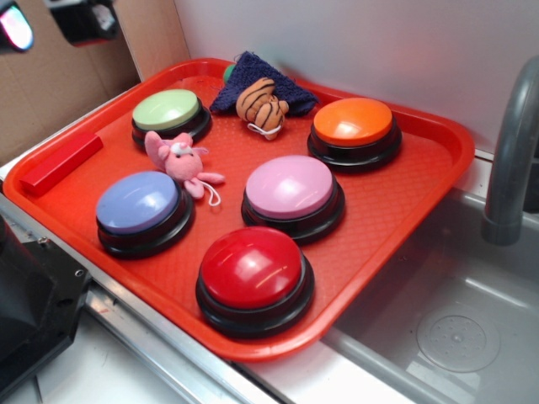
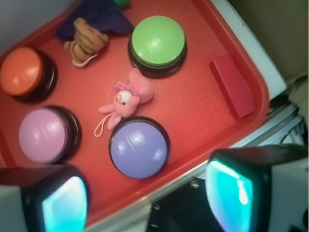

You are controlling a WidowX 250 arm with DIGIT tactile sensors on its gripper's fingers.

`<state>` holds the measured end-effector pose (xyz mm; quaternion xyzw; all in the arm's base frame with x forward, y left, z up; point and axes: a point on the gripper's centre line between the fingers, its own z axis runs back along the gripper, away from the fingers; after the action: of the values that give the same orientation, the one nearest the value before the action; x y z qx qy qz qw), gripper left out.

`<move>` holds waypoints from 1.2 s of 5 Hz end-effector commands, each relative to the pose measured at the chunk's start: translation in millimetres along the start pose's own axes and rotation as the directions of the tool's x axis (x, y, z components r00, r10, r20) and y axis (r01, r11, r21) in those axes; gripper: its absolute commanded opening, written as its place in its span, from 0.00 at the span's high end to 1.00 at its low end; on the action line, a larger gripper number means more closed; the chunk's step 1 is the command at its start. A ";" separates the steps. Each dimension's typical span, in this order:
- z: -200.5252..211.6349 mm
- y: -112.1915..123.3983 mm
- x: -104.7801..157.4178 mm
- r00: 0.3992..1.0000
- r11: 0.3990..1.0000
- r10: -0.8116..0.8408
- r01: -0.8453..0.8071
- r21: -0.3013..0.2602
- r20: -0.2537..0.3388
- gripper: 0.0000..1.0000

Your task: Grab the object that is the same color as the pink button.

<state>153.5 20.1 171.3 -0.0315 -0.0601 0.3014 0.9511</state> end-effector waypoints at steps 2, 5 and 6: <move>-56.0 11.2 31.8 0.877 0.877 0.477 -0.470 -0.096 0.064 0.00; -113.7 5.0 53.1 0.852 0.855 0.519 -0.517 -0.047 0.069 0.00; -129.5 7.1 56.3 0.854 0.855 0.518 -0.517 -0.034 0.051 0.00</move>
<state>212.6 50.3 42.7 -0.0433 -0.0662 0.5445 0.8351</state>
